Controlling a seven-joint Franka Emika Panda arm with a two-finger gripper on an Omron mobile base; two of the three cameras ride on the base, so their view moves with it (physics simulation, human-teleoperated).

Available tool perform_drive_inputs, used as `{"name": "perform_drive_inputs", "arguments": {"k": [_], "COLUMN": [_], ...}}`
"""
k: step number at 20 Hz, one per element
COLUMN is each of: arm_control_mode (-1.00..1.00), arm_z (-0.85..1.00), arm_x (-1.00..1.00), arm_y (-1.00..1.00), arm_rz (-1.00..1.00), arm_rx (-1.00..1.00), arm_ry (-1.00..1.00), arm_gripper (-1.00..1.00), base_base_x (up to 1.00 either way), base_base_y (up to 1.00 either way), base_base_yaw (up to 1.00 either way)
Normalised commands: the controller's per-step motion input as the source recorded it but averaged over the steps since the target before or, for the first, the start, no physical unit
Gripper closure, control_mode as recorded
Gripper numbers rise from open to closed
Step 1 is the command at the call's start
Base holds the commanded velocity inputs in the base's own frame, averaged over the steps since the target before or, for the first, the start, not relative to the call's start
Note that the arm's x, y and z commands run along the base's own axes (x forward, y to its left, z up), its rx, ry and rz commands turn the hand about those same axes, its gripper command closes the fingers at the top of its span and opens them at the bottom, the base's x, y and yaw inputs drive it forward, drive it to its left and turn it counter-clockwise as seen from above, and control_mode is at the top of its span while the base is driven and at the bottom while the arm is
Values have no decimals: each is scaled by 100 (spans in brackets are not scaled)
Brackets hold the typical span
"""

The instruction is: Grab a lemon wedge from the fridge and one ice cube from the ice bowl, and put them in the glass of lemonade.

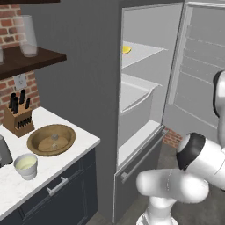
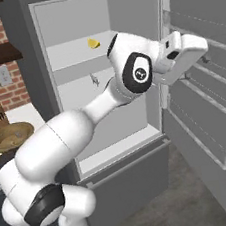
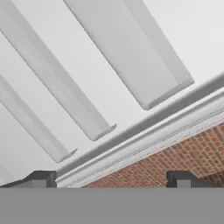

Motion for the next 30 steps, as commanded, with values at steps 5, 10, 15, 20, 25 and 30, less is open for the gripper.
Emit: {"name": "perform_drive_inputs", "arguments": {"k": [5, 10, 15, 20, 25, 30], "arm_control_mode": [-100, -100, -100, -100, -100, -100], "arm_z": [5, 28, 80, 12, -44, -22], "arm_x": [-96, -52, -33, -13, -18, -51], "arm_y": [62, 96, 100, 100, 99, 79], "arm_rz": [21, 9, 2, 0, 2, 6], "arm_rx": [3, 18, 16, 35, 66, 37], "arm_ry": [-34, -33, -11, -4, -4, -1], "arm_gripper": [-100, -100, -100, -100, -100, -100], "base_base_x": [0, 0, 0, 0, 0, 0], "base_base_y": [0, 0, 0, 0, 0, 0], "base_base_yaw": [0, 0, 0, 0, 0, 0]}}
